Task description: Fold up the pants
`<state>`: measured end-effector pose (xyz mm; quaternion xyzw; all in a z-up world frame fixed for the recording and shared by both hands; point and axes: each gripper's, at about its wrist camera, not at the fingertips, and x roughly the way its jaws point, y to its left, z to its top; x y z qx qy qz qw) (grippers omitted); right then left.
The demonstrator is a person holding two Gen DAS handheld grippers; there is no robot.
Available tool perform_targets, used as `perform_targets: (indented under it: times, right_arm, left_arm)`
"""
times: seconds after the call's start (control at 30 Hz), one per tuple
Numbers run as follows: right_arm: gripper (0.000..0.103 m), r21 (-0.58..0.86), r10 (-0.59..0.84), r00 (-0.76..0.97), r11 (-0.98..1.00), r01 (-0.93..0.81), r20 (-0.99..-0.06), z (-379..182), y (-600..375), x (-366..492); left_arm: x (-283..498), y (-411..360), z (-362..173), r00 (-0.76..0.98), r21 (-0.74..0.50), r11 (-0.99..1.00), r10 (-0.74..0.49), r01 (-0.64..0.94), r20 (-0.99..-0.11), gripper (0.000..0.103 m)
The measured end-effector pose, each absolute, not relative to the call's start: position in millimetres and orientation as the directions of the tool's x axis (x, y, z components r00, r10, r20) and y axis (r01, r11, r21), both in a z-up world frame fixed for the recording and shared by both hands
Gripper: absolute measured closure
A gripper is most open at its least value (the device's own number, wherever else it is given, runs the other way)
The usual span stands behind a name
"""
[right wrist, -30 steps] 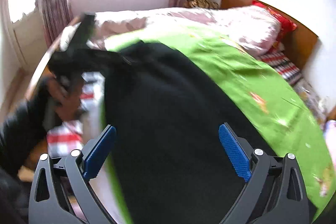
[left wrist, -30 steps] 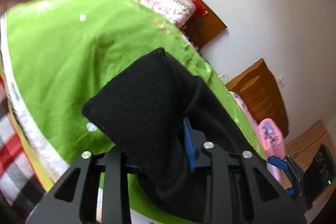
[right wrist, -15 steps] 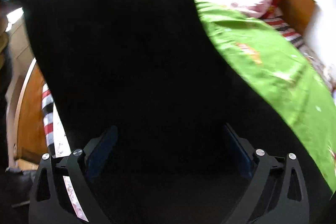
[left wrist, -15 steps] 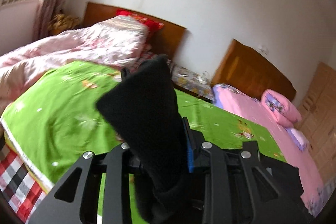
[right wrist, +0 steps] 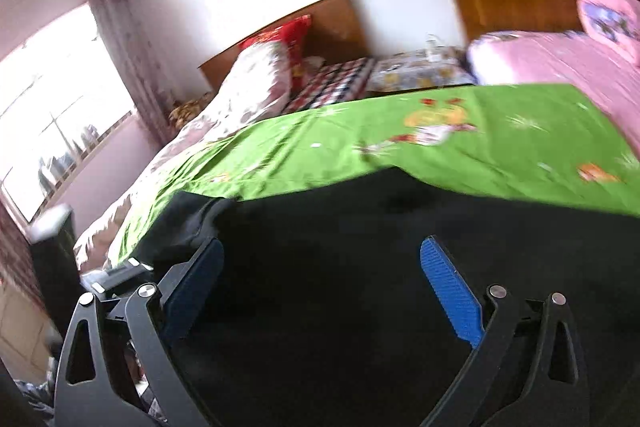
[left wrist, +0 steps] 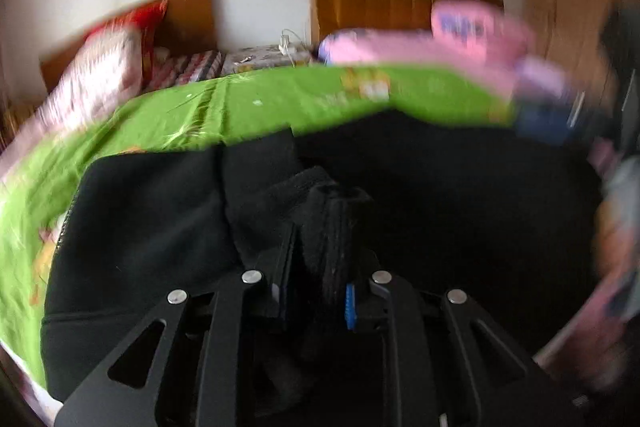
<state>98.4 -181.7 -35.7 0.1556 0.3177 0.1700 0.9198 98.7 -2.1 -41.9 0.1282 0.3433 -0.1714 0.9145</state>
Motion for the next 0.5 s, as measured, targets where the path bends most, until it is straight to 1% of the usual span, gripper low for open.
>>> perform_targets:
  times: [0.03, 0.07, 0.13, 0.2, 0.23, 0.27, 0.3, 0.33, 0.4, 0.43, 0.5]
  right_arm:
    - [0.006, 0.398, 0.412, 0.74, 0.893, -0.211, -0.531, -39, -187, 91]
    - [0.006, 0.404, 0.416, 0.739, 0.89, -0.212, -0.529, -41, -189, 87]
    - [0.006, 0.437, 0.442, 0.731, 0.873, -0.216, -0.521, -47, -193, 82]
    - [0.006, 0.482, 0.485, 0.713, 0.845, -0.232, -0.506, -52, -192, 78]
    - [0.006, 0.515, 0.518, 0.698, 0.821, -0.246, -0.494, -56, -188, 77]
    - [0.006, 0.533, 0.539, 0.687, 0.807, -0.255, -0.487, -58, -185, 80]
    - [0.006, 0.556, 0.566, 0.672, 0.787, -0.268, -0.478, -57, -178, 81]
    - [0.006, 0.588, 0.608, 0.644, 0.756, -0.288, -0.465, -59, -168, 83]
    - [0.006, 0.625, 0.668, 0.585, 0.712, -0.322, -0.46, -64, -149, 88]
    - [0.006, 0.636, 0.694, 0.548, 0.694, -0.337, -0.467, -67, -135, 90]
    - [0.006, 0.652, 0.724, 0.481, 0.675, -0.346, -0.495, -74, -112, 94]
  left_arm:
    - [90, -14, -51, 0.739, 0.218, 0.888, -0.178, 0.405, -0.65, 0.072]
    - [83, -19, -54, 0.746, 0.242, 0.875, -0.18, 0.42, -0.642, 0.047]
    - [69, -16, -53, 0.712, 0.188, 0.843, -0.282, 0.503, -0.643, 0.025]
    - [53, -2, -40, 0.718, 0.143, 0.835, -0.354, 0.532, -0.6, 0.023]
    - [44, 12, -29, 0.726, 0.109, 0.836, -0.394, 0.538, -0.563, 0.018]
    - [37, 29, -18, 0.744, 0.079, 0.848, -0.412, 0.525, -0.526, 0.012]
    - [33, 46, -10, 0.769, 0.054, 0.867, -0.409, 0.496, -0.492, 0.009]
    - [29, 72, 0, 0.801, 0.022, 0.896, -0.385, 0.444, -0.459, 0.005]
    - [29, 109, 8, 0.84, -0.008, 0.936, -0.318, 0.351, -0.44, 0.003]
    - [31, 133, 9, 0.857, -0.012, 0.959, -0.26, 0.284, -0.444, 0.003]
    - [35, 162, 4, 0.865, -0.008, 0.98, -0.179, 0.199, -0.469, 0.003]
